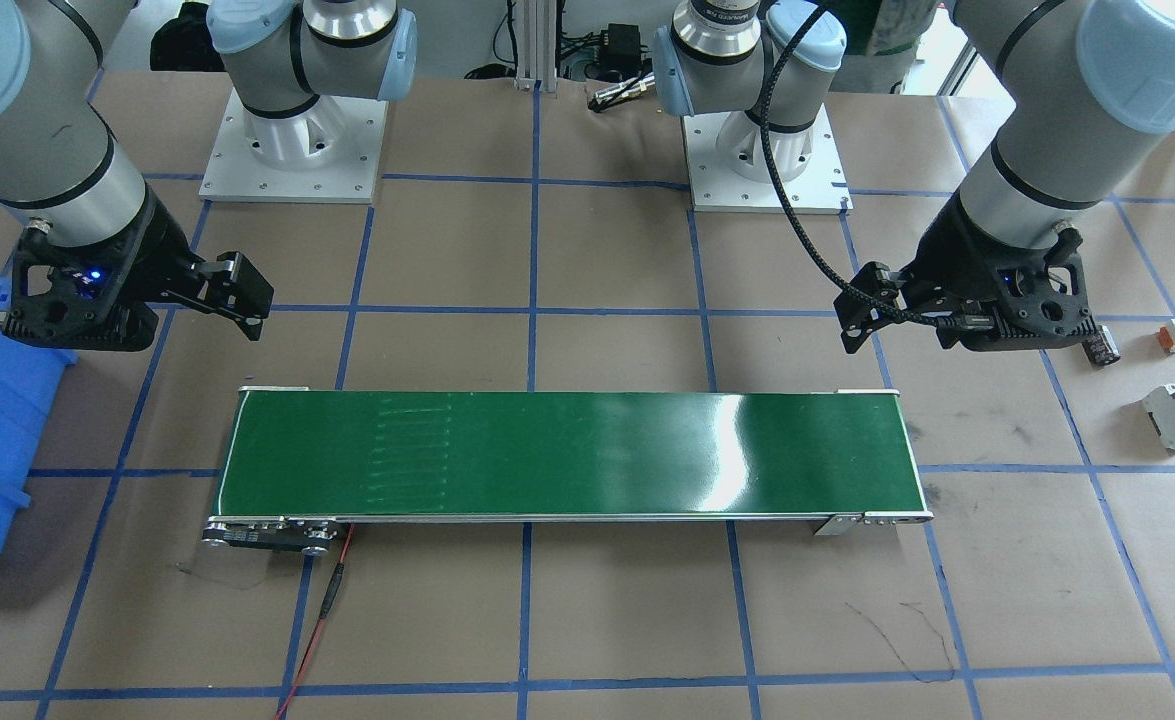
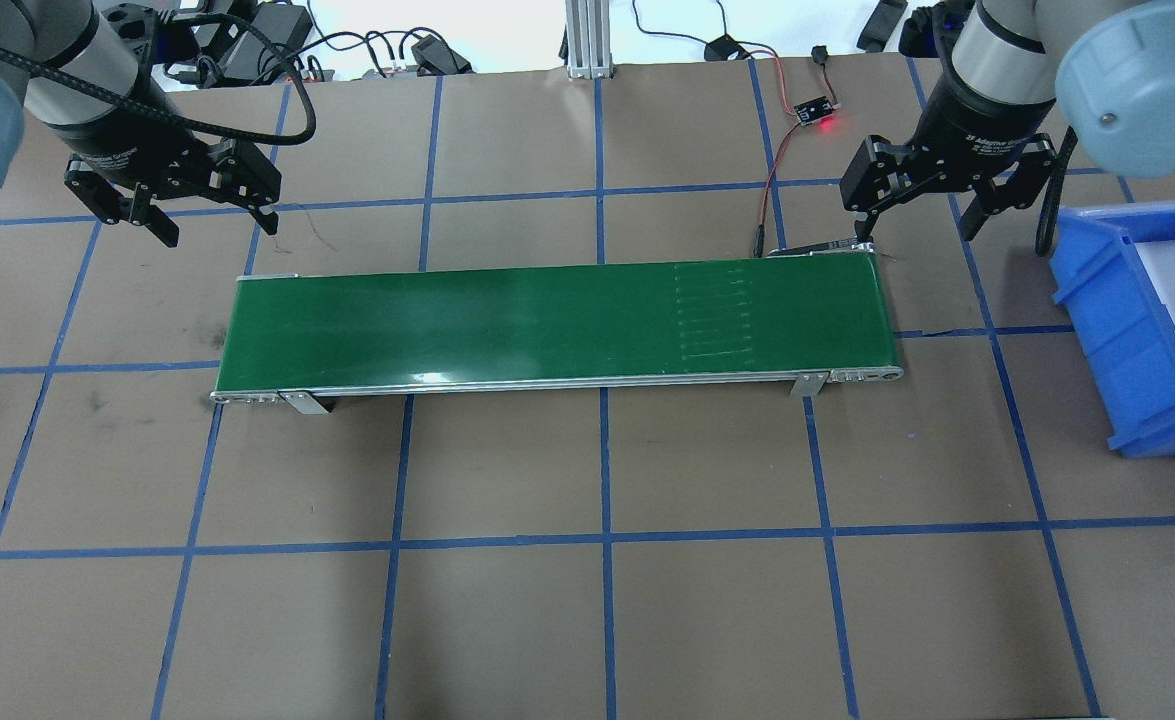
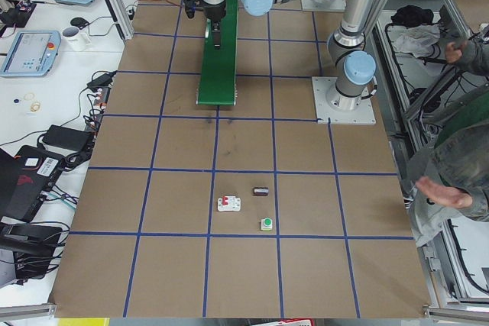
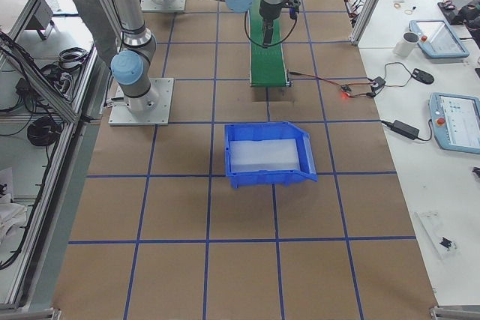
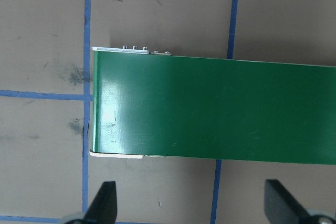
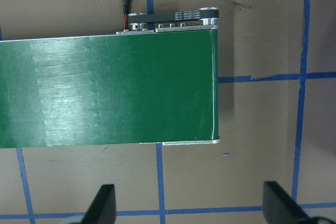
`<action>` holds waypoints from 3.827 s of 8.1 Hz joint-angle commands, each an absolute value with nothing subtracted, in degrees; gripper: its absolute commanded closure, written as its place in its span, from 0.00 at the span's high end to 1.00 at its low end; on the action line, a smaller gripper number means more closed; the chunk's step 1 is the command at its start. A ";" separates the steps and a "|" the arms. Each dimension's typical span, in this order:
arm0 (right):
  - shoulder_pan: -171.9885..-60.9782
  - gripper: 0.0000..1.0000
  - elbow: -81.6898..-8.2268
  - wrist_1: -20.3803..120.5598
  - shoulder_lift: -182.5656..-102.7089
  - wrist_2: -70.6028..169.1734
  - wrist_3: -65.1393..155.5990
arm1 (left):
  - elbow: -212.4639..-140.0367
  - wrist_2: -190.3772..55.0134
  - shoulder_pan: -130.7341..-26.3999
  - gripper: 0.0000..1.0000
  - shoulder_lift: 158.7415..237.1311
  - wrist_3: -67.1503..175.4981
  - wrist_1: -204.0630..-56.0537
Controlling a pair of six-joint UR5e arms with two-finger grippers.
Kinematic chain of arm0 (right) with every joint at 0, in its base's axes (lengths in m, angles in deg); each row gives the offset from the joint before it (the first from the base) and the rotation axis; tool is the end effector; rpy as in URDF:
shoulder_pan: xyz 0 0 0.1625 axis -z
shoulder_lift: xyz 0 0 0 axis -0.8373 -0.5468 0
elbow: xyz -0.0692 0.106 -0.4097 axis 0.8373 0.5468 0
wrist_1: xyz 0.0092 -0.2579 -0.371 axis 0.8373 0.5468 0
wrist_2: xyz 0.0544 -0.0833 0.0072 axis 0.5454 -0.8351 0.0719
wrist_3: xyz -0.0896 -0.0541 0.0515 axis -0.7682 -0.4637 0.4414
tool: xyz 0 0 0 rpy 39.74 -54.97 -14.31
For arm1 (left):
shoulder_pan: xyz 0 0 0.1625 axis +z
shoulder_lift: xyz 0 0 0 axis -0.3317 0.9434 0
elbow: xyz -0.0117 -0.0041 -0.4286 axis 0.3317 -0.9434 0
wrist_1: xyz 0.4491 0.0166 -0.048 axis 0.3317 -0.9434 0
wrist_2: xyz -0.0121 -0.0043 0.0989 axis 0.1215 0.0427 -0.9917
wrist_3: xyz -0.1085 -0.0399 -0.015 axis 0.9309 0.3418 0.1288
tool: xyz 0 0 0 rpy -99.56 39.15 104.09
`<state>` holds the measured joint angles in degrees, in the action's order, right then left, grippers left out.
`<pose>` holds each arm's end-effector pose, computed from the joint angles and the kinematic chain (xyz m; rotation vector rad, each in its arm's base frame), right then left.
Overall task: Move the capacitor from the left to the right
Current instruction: 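Move the left gripper away from the conveyor toward the robot's side, then lower the left gripper over the brown capacitor near the robot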
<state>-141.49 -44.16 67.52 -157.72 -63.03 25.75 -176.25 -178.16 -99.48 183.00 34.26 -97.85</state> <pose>0.0818 -0.5702 0.4136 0.0655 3.1238 0.0812 -0.0364 -0.5798 0.4315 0.1284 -3.1213 0.0119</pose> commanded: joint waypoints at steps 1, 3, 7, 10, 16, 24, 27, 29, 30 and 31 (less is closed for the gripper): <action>-141.49 1.00 -44.16 67.47 -157.73 -63.03 25.74 | -176.25 -178.16 -99.44 1.00 183.00 34.17 -97.80; -141.49 1.00 -44.16 67.47 -157.73 -63.12 25.74 | -176.25 -178.16 -99.44 1.00 183.00 34.17 -97.89; -141.49 1.00 -44.16 67.47 -157.73 -63.12 25.74 | -176.33 -178.25 -98.83 1.00 183.00 34.00 -97.89; -141.49 1.00 -44.16 67.47 -157.73 -63.12 25.74 | -176.60 -178.25 -94.02 1.00 183.00 34.78 -98.15; -141.49 1.00 -44.16 67.47 -157.73 -63.12 25.74 | -177.04 -176.93 -76.89 1.00 183.35 34.78 -98.15; -141.40 1.00 -44.16 67.47 -157.64 -63.91 25.65 | -187.49 -189.24 -65.72 1.00 185.99 4.69 -86.11; -141.49 1.00 -44.16 67.65 -157.73 -63.91 25.74 | -187.94 -189.32 -61.65 1.00 189.05 -5.10 -82.44; -141.49 1.00 -44.16 67.65 -157.73 -63.91 25.74 | -187.94 -189.32 -60.16 1.00 190.81 -7.13 -80.50; -141.49 1.00 -44.16 67.65 -157.64 -63.91 25.65 | -188.02 -189.24 -59.37 1.00 192.74 -8.88 -77.27; -141.40 1.00 -44.16 67.65 -157.64 -63.91 25.74 | -188.03 -188.97 -58.32 1.00 195.28 -10.11 -73.15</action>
<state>-141.47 -44.16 67.65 -157.69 -63.91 25.71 -187.96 -189.27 -60.04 191.55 -7.60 -79.12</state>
